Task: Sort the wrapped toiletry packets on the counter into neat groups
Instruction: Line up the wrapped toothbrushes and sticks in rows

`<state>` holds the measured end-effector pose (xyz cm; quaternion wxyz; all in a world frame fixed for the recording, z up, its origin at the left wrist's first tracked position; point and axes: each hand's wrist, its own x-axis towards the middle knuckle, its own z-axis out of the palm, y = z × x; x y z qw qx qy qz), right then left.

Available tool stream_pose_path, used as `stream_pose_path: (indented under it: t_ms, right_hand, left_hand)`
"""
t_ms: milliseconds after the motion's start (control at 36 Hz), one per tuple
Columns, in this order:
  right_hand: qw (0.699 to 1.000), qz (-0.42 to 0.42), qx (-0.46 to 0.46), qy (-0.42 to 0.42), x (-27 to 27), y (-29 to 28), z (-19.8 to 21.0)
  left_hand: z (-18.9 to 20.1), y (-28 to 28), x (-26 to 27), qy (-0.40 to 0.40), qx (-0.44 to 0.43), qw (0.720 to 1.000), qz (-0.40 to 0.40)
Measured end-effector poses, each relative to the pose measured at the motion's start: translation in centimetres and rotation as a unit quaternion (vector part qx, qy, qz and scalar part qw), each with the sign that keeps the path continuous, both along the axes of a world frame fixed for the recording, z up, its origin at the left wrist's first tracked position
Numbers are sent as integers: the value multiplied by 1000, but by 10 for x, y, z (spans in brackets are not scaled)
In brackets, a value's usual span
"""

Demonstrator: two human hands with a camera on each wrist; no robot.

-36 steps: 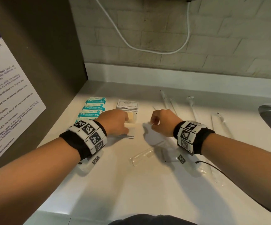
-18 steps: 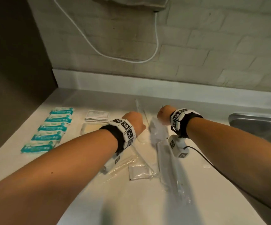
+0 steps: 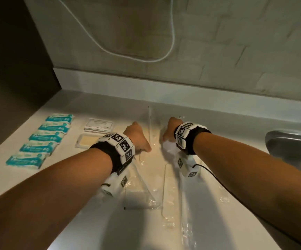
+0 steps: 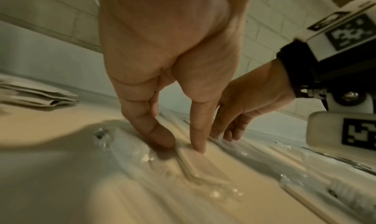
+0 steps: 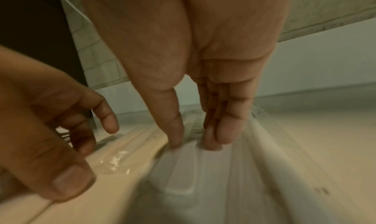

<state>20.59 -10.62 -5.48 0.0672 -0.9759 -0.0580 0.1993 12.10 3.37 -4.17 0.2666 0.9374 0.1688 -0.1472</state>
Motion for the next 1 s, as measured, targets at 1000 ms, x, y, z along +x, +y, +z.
stream_pose_path:
  t_ms: [1000]
  right_hand:
    - [997,27,75,2,-136,-13,56]
  left_hand:
    - [-8,69,-136,80,92,970,-208]
